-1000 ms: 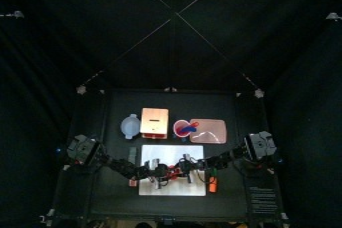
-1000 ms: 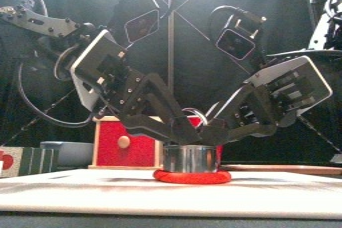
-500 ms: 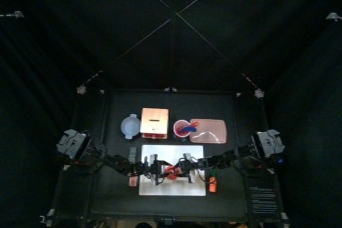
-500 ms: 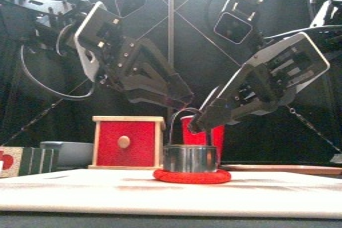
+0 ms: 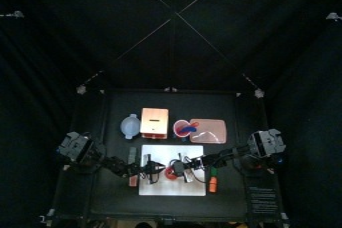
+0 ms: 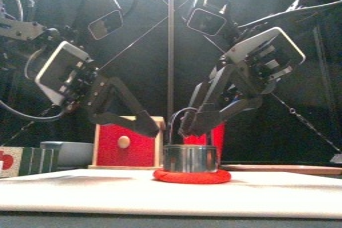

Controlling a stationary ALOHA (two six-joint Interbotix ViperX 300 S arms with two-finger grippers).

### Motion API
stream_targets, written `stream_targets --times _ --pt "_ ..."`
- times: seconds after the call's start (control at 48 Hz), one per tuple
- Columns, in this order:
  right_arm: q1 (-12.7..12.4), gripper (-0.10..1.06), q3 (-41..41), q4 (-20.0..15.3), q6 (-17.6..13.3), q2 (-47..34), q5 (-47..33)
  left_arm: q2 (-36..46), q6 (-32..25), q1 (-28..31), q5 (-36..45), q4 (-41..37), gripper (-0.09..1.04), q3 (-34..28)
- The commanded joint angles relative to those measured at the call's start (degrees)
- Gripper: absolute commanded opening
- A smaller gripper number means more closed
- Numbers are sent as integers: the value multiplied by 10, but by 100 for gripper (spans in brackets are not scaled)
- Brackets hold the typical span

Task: Get the cutter from the drawer then cut the dough then place the extra dough in the bowl
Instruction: Cut the dough

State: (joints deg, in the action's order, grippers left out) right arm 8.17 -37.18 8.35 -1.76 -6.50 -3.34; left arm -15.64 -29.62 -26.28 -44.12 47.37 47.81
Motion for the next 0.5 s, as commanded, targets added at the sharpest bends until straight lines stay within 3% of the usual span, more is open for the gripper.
stream_targets --times 0.021,0.5 --pt "-3 77 18 4 4 20 4 -5 11 1 -4 -1 56 -15" --pt "2 77 19 11 1 7 6 -32 12 11 19 -1 56 -37"
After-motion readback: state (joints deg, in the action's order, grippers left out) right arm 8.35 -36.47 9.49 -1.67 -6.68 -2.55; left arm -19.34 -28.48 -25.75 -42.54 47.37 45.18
